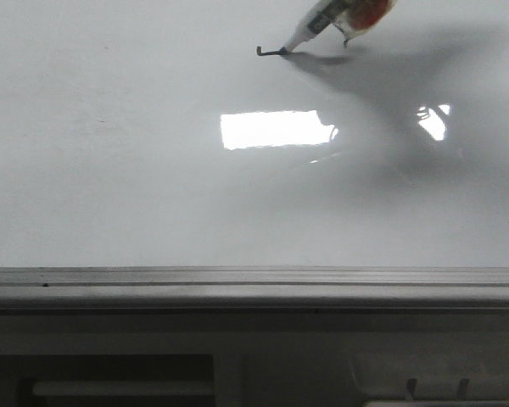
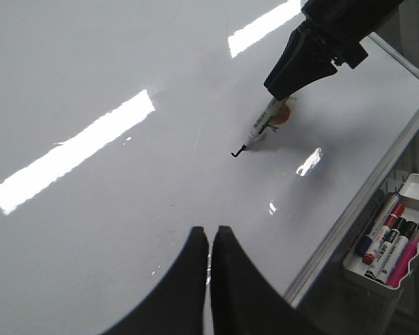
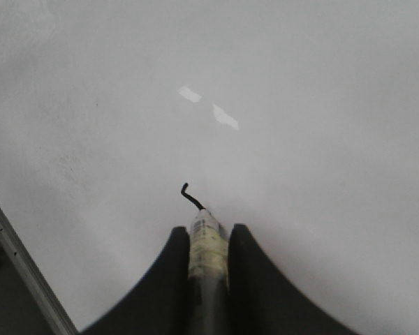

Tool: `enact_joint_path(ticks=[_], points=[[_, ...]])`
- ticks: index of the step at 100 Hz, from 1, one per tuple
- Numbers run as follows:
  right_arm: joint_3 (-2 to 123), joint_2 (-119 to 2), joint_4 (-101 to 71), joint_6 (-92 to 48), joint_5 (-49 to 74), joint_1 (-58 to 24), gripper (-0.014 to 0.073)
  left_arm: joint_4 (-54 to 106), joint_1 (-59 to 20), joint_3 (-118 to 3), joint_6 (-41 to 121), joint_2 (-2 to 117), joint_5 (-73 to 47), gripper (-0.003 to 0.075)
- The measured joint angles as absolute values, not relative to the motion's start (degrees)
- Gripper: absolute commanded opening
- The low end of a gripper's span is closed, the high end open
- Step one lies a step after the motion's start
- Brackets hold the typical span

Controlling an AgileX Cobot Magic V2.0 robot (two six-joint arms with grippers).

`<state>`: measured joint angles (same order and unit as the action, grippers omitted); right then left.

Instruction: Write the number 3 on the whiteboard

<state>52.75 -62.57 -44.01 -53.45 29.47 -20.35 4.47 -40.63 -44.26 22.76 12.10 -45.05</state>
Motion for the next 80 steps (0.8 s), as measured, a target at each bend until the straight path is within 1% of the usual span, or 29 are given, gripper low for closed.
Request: enact_joint_path(ticks=[26, 41, 80], points=[[49.19, -59.16, -44.61, -53.33, 32.17, -18.29, -0.0045, 4.5, -40.63, -44.26, 22.76, 12.1, -44.86, -0.0021], [46.79, -59.28, -47.82, -53.15, 31.77, -18.42, -0.0046, 4.5, -40.63, -44.26, 22.76, 12.1, -43.86, -0.0021], [46.76, -61.3, -51.1, -52.81, 31.86, -18.64, -0.0046, 4.64, -40.63, -44.26, 22.76, 12.1, -41.01, -0.0021]])
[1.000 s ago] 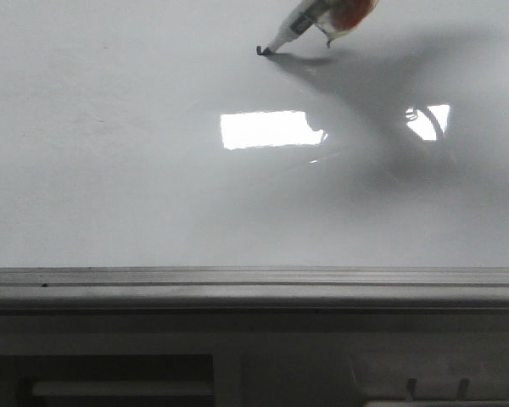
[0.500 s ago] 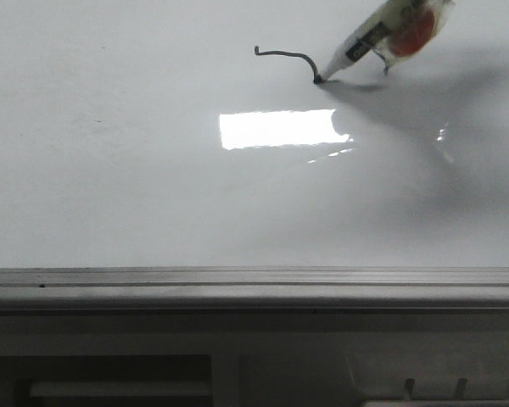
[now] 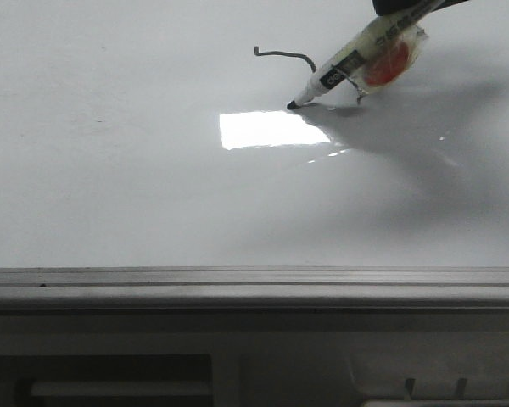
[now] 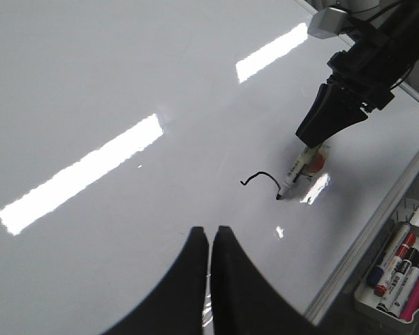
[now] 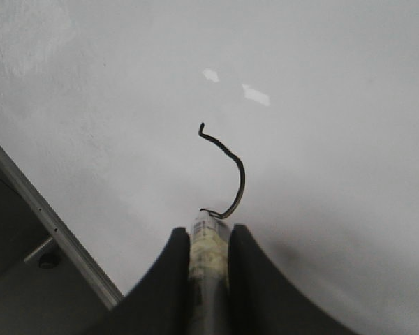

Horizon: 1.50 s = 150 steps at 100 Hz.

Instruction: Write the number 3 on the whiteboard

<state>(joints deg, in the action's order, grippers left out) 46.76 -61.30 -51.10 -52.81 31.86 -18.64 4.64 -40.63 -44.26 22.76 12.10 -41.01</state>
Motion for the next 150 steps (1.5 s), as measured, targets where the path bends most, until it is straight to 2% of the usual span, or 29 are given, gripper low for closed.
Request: enact_joint_path(ticks=[18, 45, 101, 123, 128, 132, 145, 150], points=[[46.76, -59.14, -46.67, -52.18, 32.2, -18.64, -0.0046, 4.64, -40.63, -44.05, 22.76, 12.1, -40.88, -0.0021], [46.13, -55.21, -36.1, -43.99, 34.59, -18.44, -0.0045, 4.64, -40.63, -44.05, 22.76, 12.1, -40.88, -0.0021], [43.35, -60.19, -45.75, -42.93, 37.61, -18.63, -0.0044, 4.73, -40.63, -44.05, 22.76, 12.1, -40.75, -0.0021], [51.55, -55.89, -44.42, -43.27, 45.74, -18.53, -0.0044, 6.14, -40.63, -44.05, 22.76, 12.1, -40.64, -0.0014], [55.41, -53.58, -44.75, -43.27, 48.12, -18.53, -0.0044, 6.74, -40.63, -44.05, 22.76, 12.1, -40.49, 0.0016], [58.84, -52.41, -45.13, -43.39, 49.49, -18.53, -0.0044, 7.61, -40.63, -44.05, 22.76, 12.21, -39.81, 0.0071], [67.66, -50.58, -45.81, -45.6, 54.92, -18.53, -0.0044, 12.21, -40.63, -44.05, 22.76, 16.54, -36.74, 0.0355], [69.68, -50.6, -46.1, -46.99, 56.77, -18.53, -0.0044, 14.41, -40.63, -44.05, 23.0, 19.71, -35.66, 0.0434]])
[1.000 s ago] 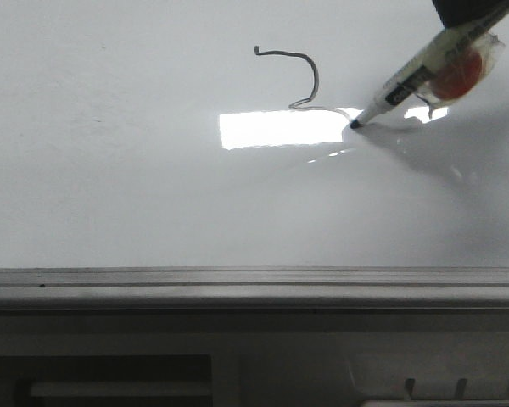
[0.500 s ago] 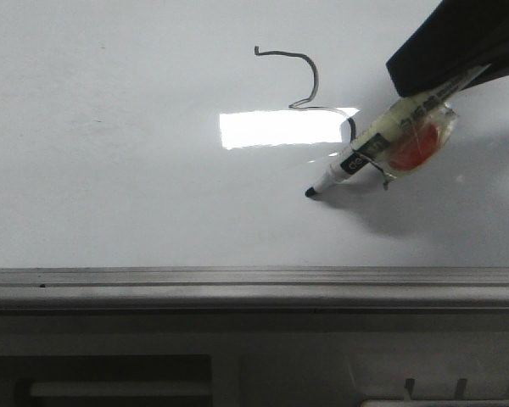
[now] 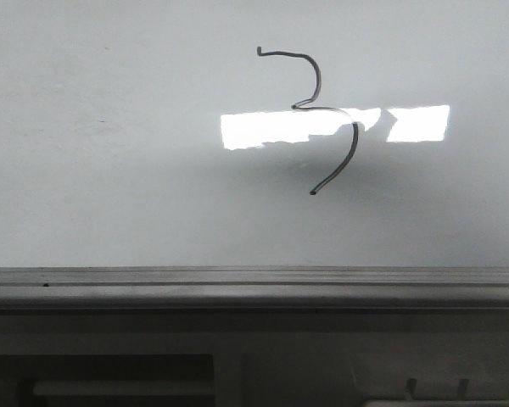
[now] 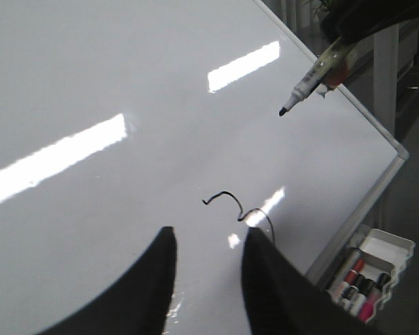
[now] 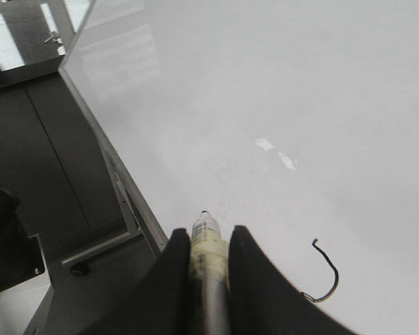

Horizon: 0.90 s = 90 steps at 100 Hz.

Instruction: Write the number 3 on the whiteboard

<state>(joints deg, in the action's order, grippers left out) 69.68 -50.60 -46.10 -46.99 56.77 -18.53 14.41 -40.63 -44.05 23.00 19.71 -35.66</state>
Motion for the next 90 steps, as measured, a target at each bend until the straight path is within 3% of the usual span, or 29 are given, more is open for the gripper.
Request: enact_joint_path(ticks=[6, 22, 43, 90], points=[[70.19, -50.99, -46.21, -48.83, 59.15, -18.53, -0.0044, 17.4, -40.63, -44.71, 24.46, 24.59, -35.51, 0.0464], [69.78, -52.79, -46.1, -54.47, 64.81, -20.17, -0.0043, 28.85, -40.63, -49.84, 35.57, 37.11, -39.84, 0.0404], [68.83, -53.41, -43.59, -58.17, 64.14, -29.19, -0.0043, 39.72, -40.63, -57.2, 47.72, 48.95, -50.98, 0.037], [68.73, -61.92, -37.76, -58.82, 49.68, -48.96, -0.0043, 42.68, -40.63, -59.85, 50.17, 55.46, -57.49, 0.0365]])
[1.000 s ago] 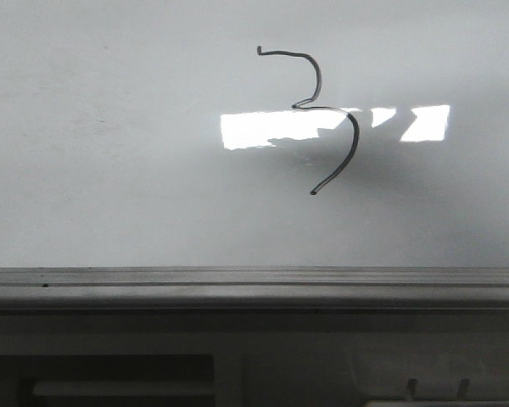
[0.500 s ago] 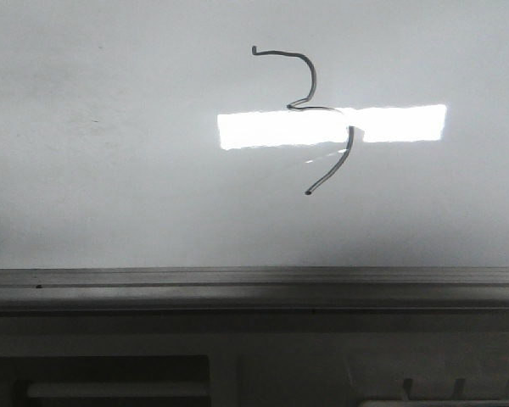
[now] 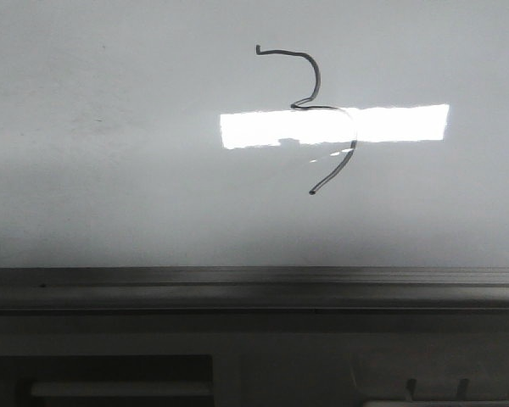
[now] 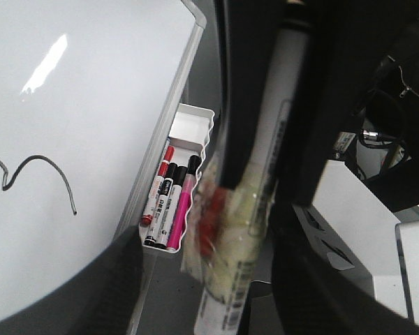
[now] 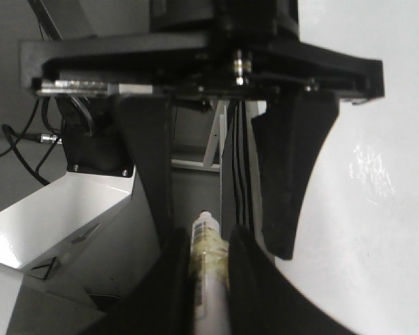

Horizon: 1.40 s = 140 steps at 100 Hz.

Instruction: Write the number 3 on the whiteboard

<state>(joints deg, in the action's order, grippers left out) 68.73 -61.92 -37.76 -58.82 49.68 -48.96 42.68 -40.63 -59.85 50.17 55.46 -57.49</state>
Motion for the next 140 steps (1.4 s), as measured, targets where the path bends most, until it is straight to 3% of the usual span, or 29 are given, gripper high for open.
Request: enact_joint_path(ticks=[14, 36, 70, 95, 107, 116, 131, 140], points=[[68.73, -62.38, -37.76, -58.84, 49.36, -49.83, -0.0043, 42.68, -40.63, -59.85, 50.17, 55.46, -57.74, 0.0342], [68.73, -62.38, -37.63, -58.94, 49.23, -49.95, -0.0043, 42.68, -40.63, -59.85, 49.19, 55.46, -58.84, 0.023], [68.73, -61.56, -37.73, -58.94, 49.46, -50.07, -0.0043, 41.03, -40.63, -59.85, 48.17, 55.46, -62.11, 0.0216], [68.73, -61.52, -38.73, -58.94, 49.58, -50.06, -0.0043, 40.91, -40.63, -59.85, 48.34, 55.46, -62.72, -0.0017], [68.73, -61.43, -39.22, -58.94, 50.04, -50.06, -0.0032, 40.91, -40.63, -59.95, 49.29, 55.46, -63.62, -0.0021], [68.73, -61.32, -39.33, -58.94, 50.04, -50.06, 0.0057, 40.91, -40.63, -60.07, 49.55, 55.46, -63.59, -0.0021], [68.73, -60.78, -39.24, -58.94, 48.52, -50.06, 0.0366, 41.38, -40.63, -60.07, 49.29, 55.46, -63.46, -0.0021], [68.73, -59.09, -39.38, -58.94, 46.77, -49.54, 0.0474, 40.99, -40.63, -59.95, 48.46, 55.46, -62.04, -0.0021]])
